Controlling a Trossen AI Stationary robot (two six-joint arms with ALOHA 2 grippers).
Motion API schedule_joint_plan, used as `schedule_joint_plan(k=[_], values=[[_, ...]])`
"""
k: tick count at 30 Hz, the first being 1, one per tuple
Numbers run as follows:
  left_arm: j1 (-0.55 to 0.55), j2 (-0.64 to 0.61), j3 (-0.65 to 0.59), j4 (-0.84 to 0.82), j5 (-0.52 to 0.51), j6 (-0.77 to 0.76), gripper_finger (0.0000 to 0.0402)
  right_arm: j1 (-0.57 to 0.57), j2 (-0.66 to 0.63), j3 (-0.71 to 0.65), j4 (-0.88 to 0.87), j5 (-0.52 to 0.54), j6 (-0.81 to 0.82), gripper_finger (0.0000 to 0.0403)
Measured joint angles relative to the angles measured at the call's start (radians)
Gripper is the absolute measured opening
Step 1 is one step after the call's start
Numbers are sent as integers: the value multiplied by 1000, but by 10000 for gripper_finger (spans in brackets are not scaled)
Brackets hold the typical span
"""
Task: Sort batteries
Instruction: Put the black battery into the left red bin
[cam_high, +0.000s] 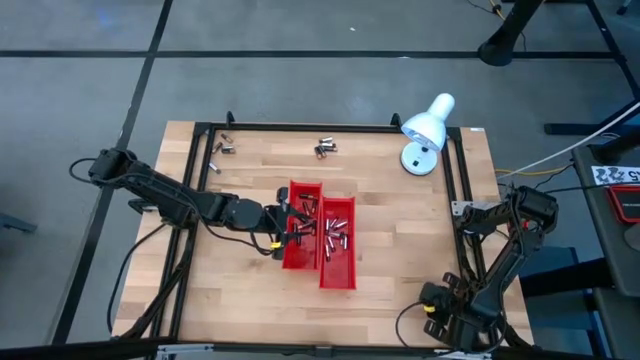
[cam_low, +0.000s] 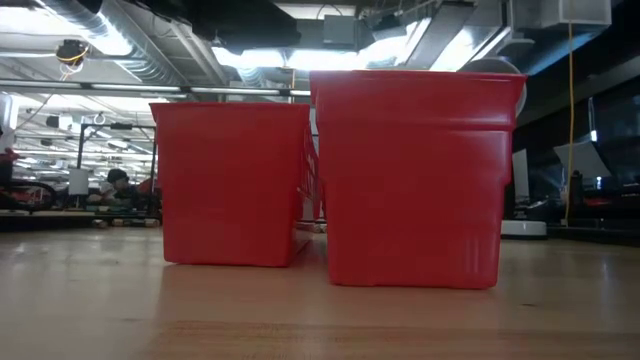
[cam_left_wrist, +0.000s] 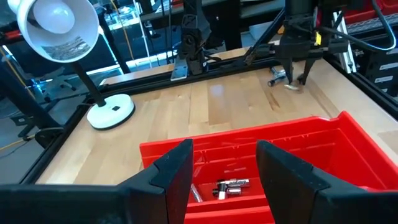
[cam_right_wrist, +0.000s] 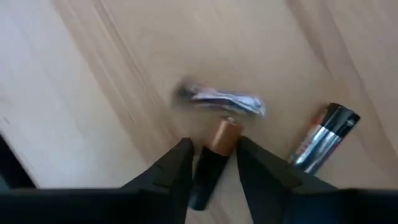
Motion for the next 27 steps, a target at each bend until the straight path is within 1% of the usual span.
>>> schedule_joint_plan(k=[2,6,9,12,15,17,18,20,22,23,25,27], values=[[0,0,0,-3,0,0,166,0,0,-4,-18,-2,6,103],[2,0,0,-10,0,1,166,0,1,-3,-49,-4,12,38],[2,0,0,-11,0,1,166,0,2,-3,-56,7,19,37],[2,0,0,-11,0,1,166,0,4,-3,-81,42,83,37],[2,0,0,-11,0,1,166,0,10,23,-191,119,145,37],[2,0,0,-10,0,1,166,-2,17,57,-288,180,158,37],[2,0,0,-10,0,-1,166,-4,16,85,-299,199,158,37],[2,0,0,-11,0,-4,166,-2,11,160,-263,244,143,37],[2,0,0,-12,0,-4,166,16,11,217,-225,277,69,37],[2,0,0,-15,0,-3,166,23,11,243,-170,300,32,37],[6,0,0,-16,0,4,166,27,9,283,-76,367,-13,37],[10,0,0,-15,0,7,166,25,8,299,-57,442,-37,37]])
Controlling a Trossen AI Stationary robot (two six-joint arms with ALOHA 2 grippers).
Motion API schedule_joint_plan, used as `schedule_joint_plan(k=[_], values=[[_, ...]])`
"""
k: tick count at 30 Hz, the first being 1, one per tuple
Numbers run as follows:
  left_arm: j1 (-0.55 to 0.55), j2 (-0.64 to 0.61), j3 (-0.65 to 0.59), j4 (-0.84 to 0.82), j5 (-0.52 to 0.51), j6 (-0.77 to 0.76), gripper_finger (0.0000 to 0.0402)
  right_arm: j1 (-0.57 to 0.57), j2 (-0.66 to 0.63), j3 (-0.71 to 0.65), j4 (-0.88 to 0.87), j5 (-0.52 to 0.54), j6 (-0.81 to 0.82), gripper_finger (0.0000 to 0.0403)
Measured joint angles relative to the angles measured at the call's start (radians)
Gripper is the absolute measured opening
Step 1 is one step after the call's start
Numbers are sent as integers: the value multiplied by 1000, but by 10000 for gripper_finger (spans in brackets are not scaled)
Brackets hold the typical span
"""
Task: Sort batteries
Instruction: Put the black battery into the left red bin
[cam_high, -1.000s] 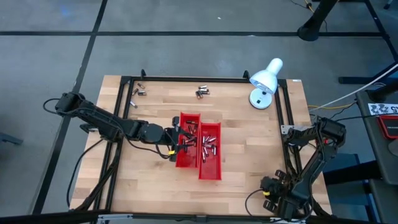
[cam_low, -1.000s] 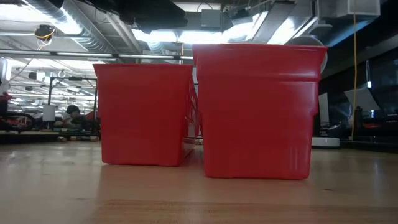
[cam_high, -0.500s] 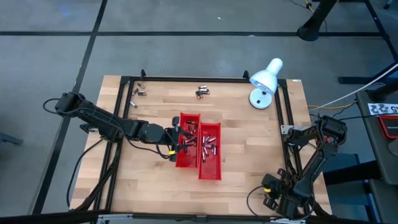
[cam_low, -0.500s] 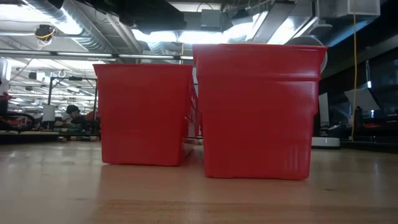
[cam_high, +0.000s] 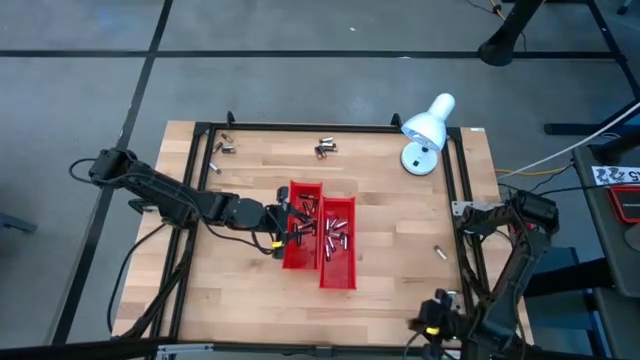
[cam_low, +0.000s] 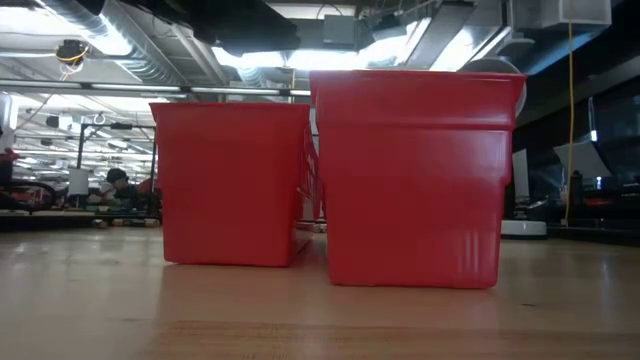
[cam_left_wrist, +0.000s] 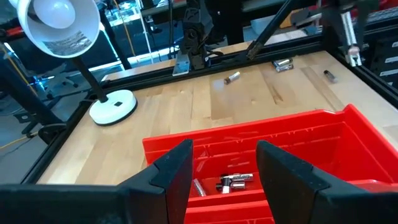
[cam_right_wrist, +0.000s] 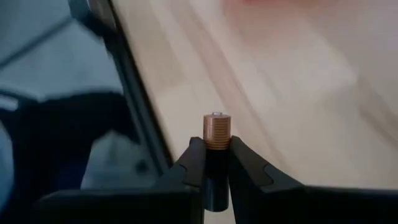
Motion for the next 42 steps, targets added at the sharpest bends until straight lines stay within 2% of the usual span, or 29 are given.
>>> schedule_joint_plan(k=[3,5,9,14,20,29,32,40,42], values=[[6,0,0,8,0,-1,166,-43,1,4,13,88,-54,37],[6,0,0,7,0,-5,166,-87,1,4,16,108,-131,37],[-3,0,0,1,0,-10,166,-218,1,5,121,103,-432,37],[-4,0,0,-2,0,-7,166,-413,1,5,325,23,-875,37],[-4,0,0,-10,0,-7,166,-577,0,6,520,-121,-1223,37],[-4,0,0,-46,0,45,166,-803,-1,6,634,-219,-1412,37],[-2,0,0,-63,0,46,166,-867,3,7,711,-283,-1460,37],[36,0,0,-149,-4,28,166,-983,98,8,820,-413,-1503,37],[51,0,0,-160,-4,16,166,-997,120,8,817,-427,-1502,57]])
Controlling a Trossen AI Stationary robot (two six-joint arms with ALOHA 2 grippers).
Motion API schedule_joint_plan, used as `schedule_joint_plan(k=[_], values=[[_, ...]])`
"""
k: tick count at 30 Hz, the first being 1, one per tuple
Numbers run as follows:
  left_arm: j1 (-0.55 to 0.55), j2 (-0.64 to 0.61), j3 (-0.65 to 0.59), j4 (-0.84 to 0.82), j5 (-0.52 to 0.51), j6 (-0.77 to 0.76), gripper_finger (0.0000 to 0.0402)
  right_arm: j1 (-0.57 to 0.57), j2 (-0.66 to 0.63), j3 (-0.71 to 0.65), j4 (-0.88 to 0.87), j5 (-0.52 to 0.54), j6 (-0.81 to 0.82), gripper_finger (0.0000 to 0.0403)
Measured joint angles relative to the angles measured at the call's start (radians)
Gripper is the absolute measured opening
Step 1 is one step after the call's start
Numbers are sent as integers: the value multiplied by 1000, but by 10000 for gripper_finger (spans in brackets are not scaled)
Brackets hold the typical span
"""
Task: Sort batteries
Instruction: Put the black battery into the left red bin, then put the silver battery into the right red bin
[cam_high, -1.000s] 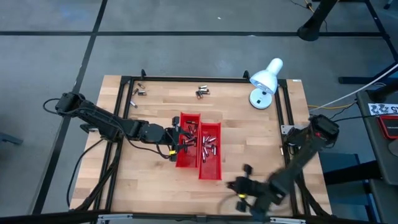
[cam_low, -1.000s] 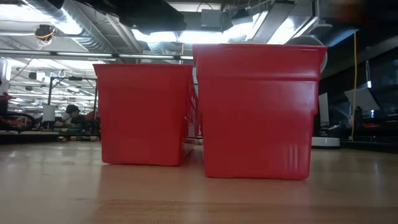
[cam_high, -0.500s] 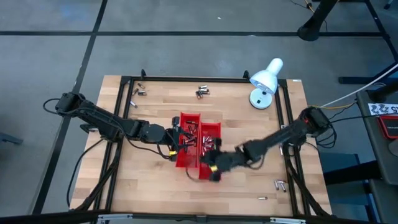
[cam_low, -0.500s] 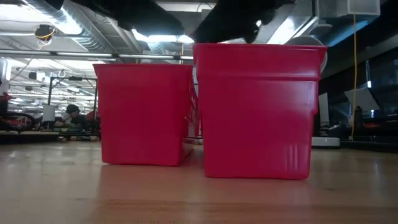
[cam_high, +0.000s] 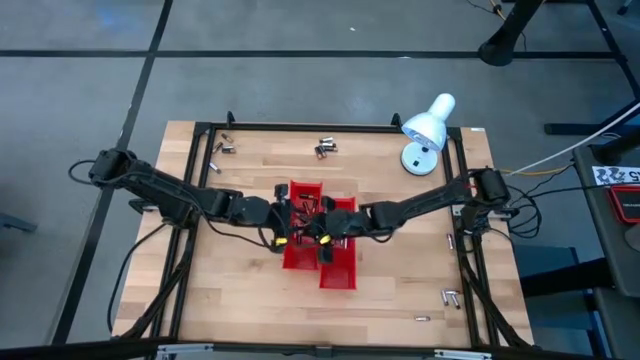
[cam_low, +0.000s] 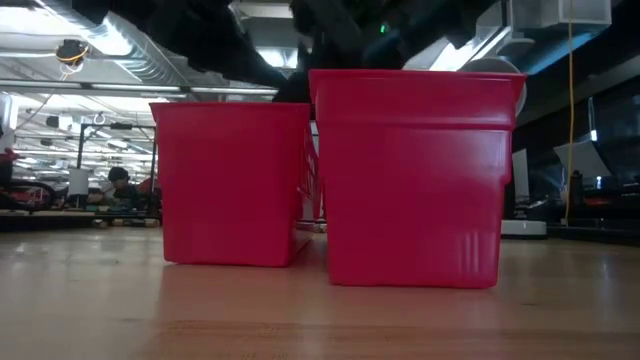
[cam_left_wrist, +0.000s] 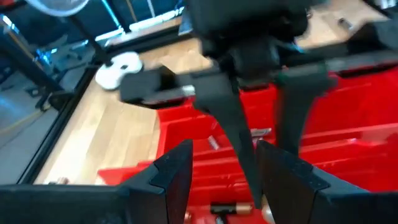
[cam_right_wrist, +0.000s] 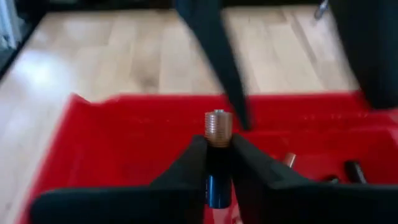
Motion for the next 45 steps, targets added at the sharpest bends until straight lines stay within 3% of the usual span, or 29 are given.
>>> schedule_joint_plan(k=[6,11,15,20,24,29,37,45], values=[[27,0,0,-25,-1,-29,166,-7,2,-1,-10,4,18,176],[31,0,0,-28,0,-40,166,-4,-25,0,-27,19,18,220],[30,0,0,-24,0,-44,166,4,-103,3,-126,20,22,216],[29,0,0,-24,0,-49,166,84,-248,77,-445,65,113,196],[23,0,0,-22,0,-44,166,223,-322,83,-676,85,341,182],[24,0,0,-14,0,-42,166,466,-314,76,-939,194,755,175],[25,0,0,10,0,-41,166,817,-237,-25,-880,201,1193,175],[23,0,0,31,0,-56,166,953,-107,-74,-828,148,1242,175]])
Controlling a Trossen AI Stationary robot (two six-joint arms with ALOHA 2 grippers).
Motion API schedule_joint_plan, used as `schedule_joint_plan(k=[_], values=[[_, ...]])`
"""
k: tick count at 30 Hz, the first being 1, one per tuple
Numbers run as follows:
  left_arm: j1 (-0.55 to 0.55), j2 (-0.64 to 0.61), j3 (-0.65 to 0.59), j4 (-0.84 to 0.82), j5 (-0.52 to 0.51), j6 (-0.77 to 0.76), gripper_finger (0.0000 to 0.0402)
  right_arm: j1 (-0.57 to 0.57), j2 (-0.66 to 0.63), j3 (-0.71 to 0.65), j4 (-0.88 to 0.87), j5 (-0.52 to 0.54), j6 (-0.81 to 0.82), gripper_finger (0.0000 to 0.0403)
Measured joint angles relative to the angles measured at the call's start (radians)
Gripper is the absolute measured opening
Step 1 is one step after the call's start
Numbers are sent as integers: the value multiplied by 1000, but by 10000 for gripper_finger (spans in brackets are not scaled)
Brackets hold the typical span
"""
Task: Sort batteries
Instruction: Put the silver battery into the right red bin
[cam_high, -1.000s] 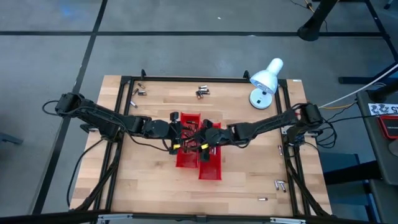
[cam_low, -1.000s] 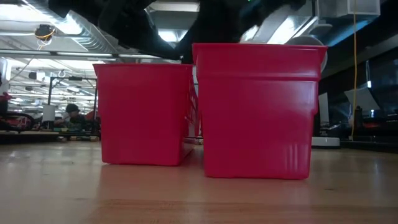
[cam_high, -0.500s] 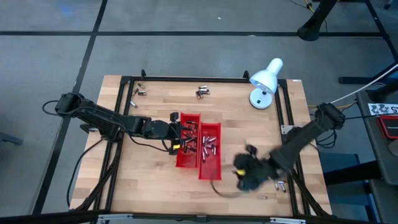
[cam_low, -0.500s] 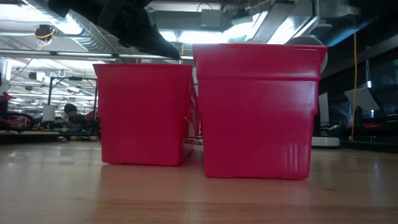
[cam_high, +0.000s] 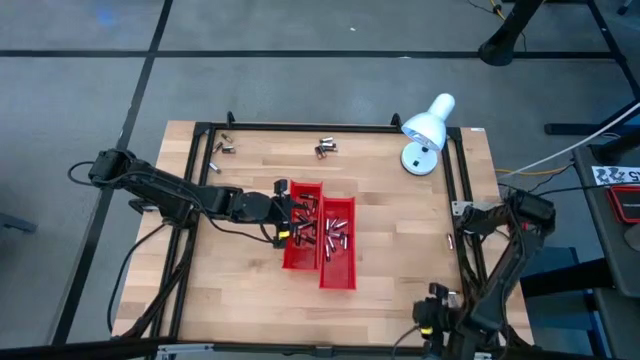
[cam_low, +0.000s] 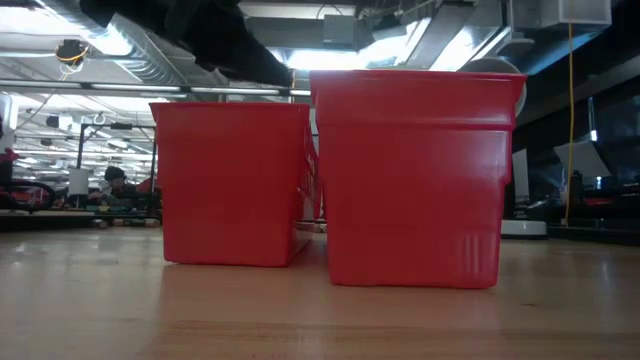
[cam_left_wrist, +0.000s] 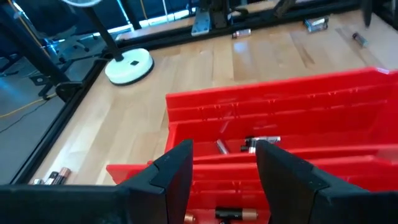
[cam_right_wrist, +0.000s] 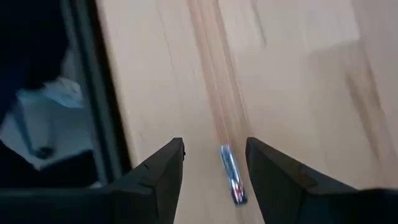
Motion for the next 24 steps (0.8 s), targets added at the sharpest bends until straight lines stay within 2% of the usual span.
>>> schedule_joint_plan(k=[6,12,16,20,22,24], values=[[-8,0,0,27,0,-18,166,14,79,0,2,-84,-4,175],[-9,-1,0,38,0,-50,166,13,139,3,5,-69,-20,169],[-9,-1,0,43,0,-80,166,13,150,-33,63,-96,-19,122],[-9,-1,0,58,0,-68,166,13,148,-55,96,-94,1,29],[-9,-1,0,59,0,-62,166,12,145,-55,93,-90,7,19],[-6,-1,0,59,0,-42,166,5,131,-54,82,-79,10,28]])
